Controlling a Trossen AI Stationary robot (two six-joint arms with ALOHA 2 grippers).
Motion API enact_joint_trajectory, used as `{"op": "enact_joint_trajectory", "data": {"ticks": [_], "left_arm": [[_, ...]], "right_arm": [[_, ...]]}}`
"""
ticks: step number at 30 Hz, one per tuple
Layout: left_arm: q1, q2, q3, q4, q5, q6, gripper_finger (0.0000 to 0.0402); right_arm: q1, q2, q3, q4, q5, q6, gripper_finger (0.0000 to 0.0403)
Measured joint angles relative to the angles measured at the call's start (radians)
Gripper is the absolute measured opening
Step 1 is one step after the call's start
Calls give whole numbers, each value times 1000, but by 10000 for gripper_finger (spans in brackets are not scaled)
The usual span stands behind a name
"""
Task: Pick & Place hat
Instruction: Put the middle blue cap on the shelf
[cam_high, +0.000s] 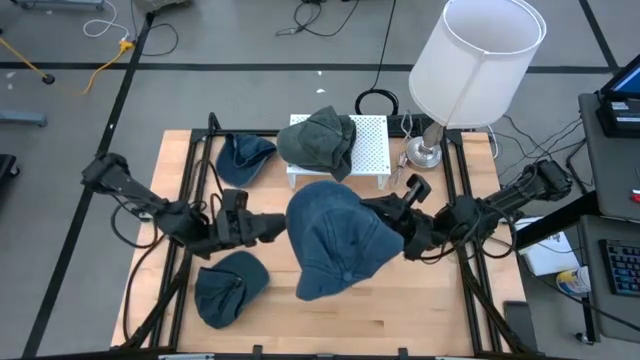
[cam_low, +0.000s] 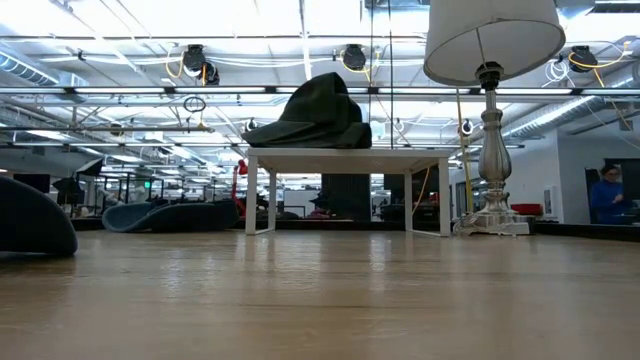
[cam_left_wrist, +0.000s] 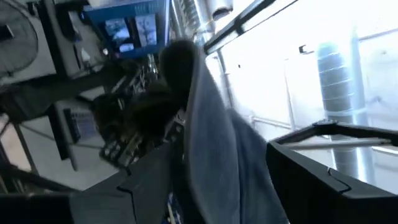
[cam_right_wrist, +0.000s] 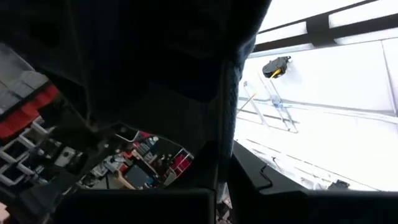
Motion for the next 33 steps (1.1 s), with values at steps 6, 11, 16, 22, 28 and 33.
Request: {"op": "enact_joint_trajectory", "data": {"ticks": [6, 11, 16, 22, 28, 33], "left_arm": [[-3, 37, 0, 57, 10, -19, 247], [-3, 42, 0, 89, 27, -8, 217], [-3, 42, 0, 75, 37, -39, 138], [-3, 42, 0, 79, 85, -67, 19], [2, 15, 0, 72, 139, -84, 17], [17, -72, 0, -57, 242, -108, 11]], "right_arm": [[0, 0, 0, -17, 52, -27, 7], [1, -1, 0, -53, 75, -28, 7], [1, -1, 0, -116, 100, -19, 13], [22, 0, 0, -145, 108, -21, 42], [59, -1, 0, -235, 213, 148, 64], [175, -19, 0, -356, 380, 384, 87]]}}
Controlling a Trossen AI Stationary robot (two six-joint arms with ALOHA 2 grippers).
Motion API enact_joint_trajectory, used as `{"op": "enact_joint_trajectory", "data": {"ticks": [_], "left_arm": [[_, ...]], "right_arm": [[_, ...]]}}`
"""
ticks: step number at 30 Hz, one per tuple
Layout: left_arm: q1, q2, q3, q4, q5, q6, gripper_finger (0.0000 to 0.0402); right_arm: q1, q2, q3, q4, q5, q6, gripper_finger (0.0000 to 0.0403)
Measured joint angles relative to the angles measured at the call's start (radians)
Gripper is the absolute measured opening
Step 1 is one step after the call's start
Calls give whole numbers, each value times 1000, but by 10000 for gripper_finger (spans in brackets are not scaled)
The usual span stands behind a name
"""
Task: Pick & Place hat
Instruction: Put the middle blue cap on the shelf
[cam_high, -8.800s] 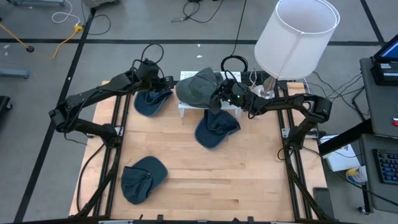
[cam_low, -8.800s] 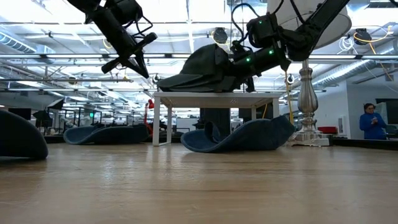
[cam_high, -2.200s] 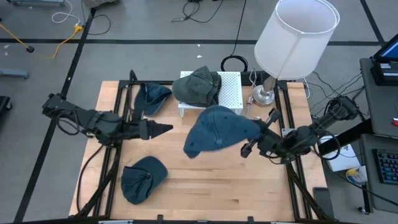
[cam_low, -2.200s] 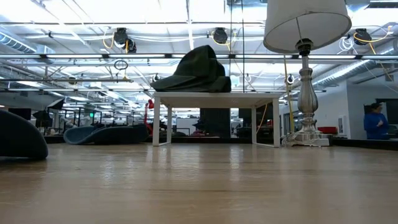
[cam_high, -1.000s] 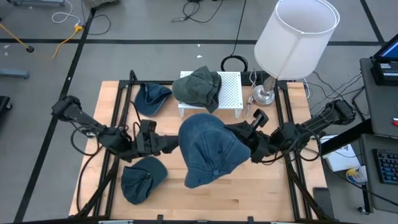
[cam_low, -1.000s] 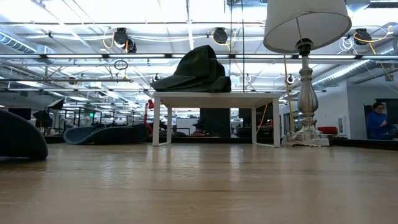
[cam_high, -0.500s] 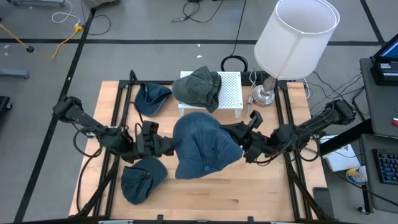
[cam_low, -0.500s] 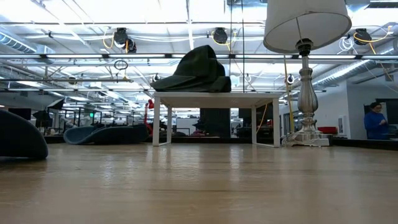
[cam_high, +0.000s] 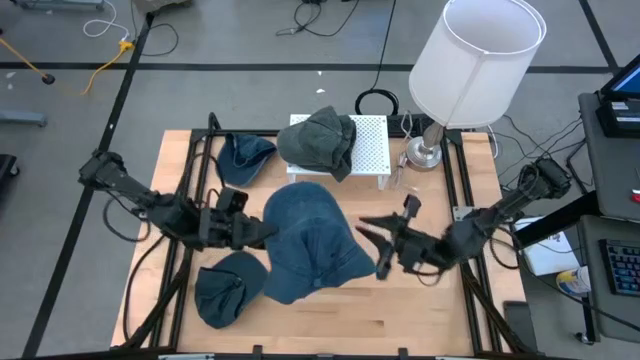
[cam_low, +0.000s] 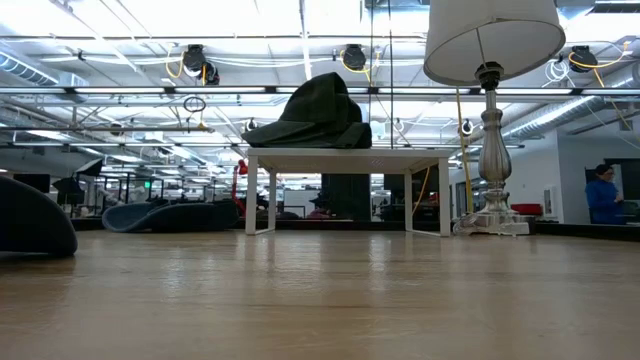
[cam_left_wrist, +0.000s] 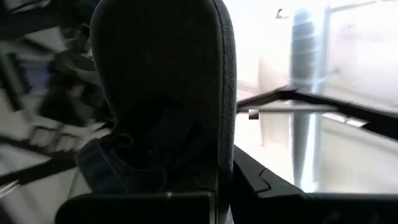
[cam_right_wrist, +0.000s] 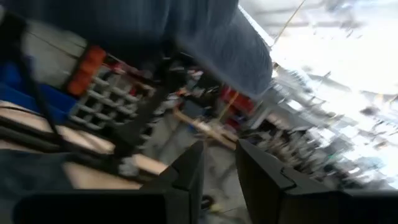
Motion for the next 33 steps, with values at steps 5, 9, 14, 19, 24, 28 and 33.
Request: {"op": "enact_joint_trajectory", "data": {"ticks": [5, 9, 14, 19, 24, 28, 33], "left_arm": [[19, -118, 0, -331, 120, -80, 8], [44, -214, 0, -547, 231, -104, 8], [99, -304, 0, -773, 384, -112, 8], [180, -348, 13, -966, 605, -80, 8], [263, -329, 108, -1258, 831, 106, 8], [326, -274, 220, -1494, 877, 321, 8], [379, -168, 382, -1735, 851, 607, 8]], "right_arm": [[85, -56, 0, -160, 59, 270, 107], [98, -105, 0, -263, 4, 503, 117], [51, -138, 0, -322, -62, 727, 128], [-24, -156, 0, -345, -121, 860, 134], [-140, -160, 13, -429, -282, 1020, 136], [-240, -123, 66, -551, -469, 1109, 136], [-348, -58, 105, -570, -673, 1173, 136]]}}
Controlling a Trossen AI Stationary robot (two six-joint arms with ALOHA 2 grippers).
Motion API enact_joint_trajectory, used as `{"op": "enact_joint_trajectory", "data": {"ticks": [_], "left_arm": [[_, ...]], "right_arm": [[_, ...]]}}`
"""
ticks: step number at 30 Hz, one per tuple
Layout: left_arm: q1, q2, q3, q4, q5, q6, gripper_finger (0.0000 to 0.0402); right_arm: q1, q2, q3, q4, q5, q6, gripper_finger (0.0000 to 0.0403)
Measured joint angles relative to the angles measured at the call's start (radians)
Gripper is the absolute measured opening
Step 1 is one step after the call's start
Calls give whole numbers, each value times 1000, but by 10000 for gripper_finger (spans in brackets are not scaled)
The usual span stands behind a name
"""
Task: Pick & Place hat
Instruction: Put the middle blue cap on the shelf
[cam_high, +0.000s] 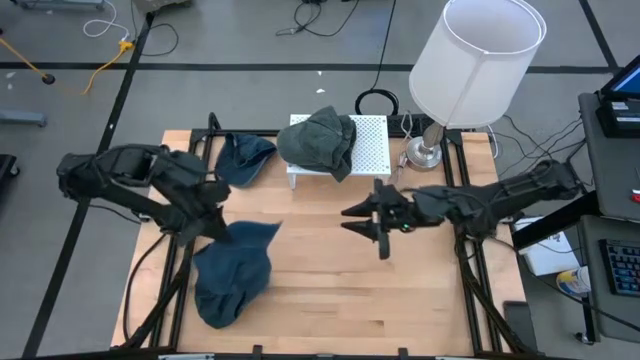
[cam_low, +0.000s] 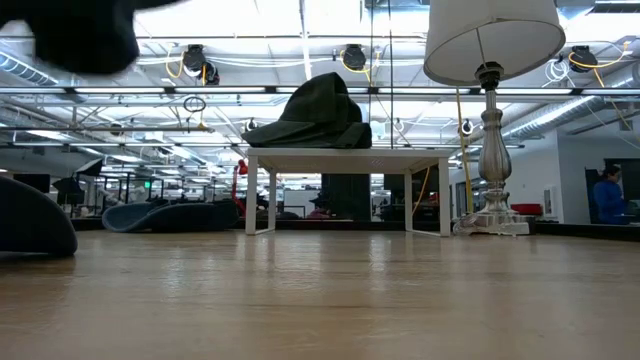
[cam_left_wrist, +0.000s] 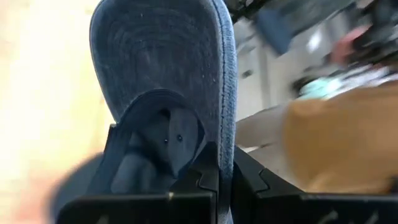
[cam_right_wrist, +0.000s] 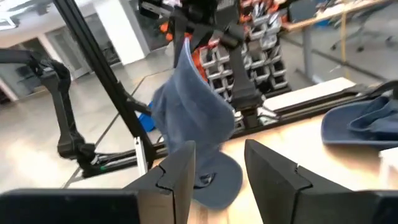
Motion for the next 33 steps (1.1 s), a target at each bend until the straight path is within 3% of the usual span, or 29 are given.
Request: {"op": "enact_joint_trajectory", "data": {"ticks": [6, 11, 23, 33], "left_arm": [[21, 166, 180, -169, -93, 254, 8], [40, 312, 296, -213, -73, 354, 8], [82, 545, 458, -215, 23, 409, 8], [91, 592, 522, -162, 46, 404, 8]], "right_arm": [[-81, 81, 25, 12, -144, -19, 136], [-125, 129, 54, 23, -211, -99, 136], [-100, 129, 68, -3, -291, -205, 136], [-93, 130, 68, -83, -316, -225, 131]]}}
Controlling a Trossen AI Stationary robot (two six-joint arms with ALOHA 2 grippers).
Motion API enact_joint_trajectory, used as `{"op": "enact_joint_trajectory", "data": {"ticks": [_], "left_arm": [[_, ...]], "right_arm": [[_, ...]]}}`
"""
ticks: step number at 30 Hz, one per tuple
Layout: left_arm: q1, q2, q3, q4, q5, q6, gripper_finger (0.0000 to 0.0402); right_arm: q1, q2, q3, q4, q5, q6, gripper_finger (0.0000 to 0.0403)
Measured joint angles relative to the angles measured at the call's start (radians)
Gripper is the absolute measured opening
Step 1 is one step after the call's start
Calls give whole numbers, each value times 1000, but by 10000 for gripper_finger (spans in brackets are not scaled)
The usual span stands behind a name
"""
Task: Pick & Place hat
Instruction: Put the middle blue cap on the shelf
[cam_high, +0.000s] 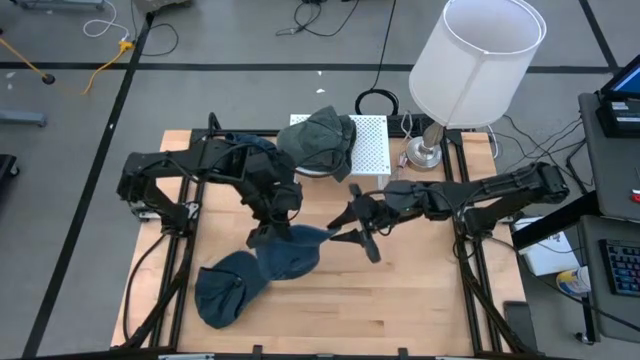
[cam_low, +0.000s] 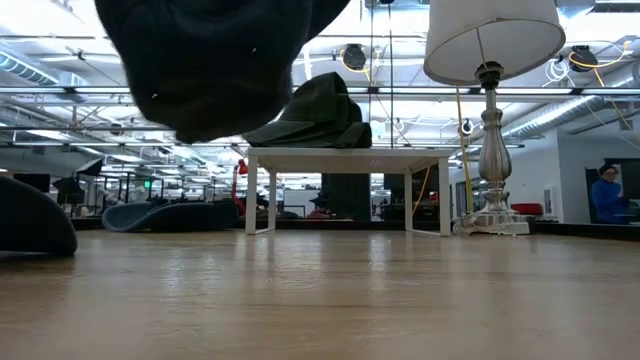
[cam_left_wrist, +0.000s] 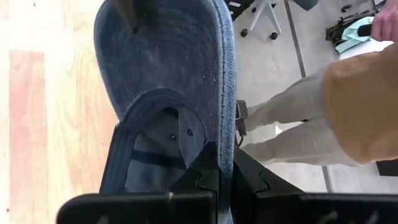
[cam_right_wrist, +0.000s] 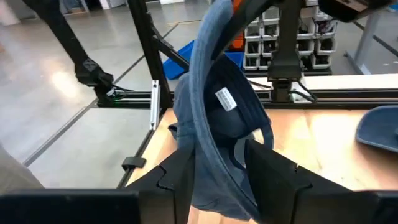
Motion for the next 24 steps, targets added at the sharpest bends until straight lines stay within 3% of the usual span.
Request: {"op": "enact_joint_trajectory", "data": {"ticks": [3, 8, 11, 16, 19, 24], "left_arm": [[1, 0, 0, -5, 3, -17, 8], [2, 0, 0, -4, 0, -33, 8], [12, 0, 0, 7, -13, -51, 22], [58, -7, 0, -14, -83, -146, 87], [83, -13, 0, -78, -209, -252, 128], [95, -54, -1, -150, -427, -420, 174]], "right_arm": [[0, 0, 0, 2, -26, -6, 103], [1, 0, 0, 10, -82, -14, 14], [1, 0, 0, 10, -86, 12, 11], [1, -29, 0, -29, -65, 135, 5], [15, -63, -1, -113, 11, 241, 5], [81, -145, -3, -248, 273, 342, 5]]}}
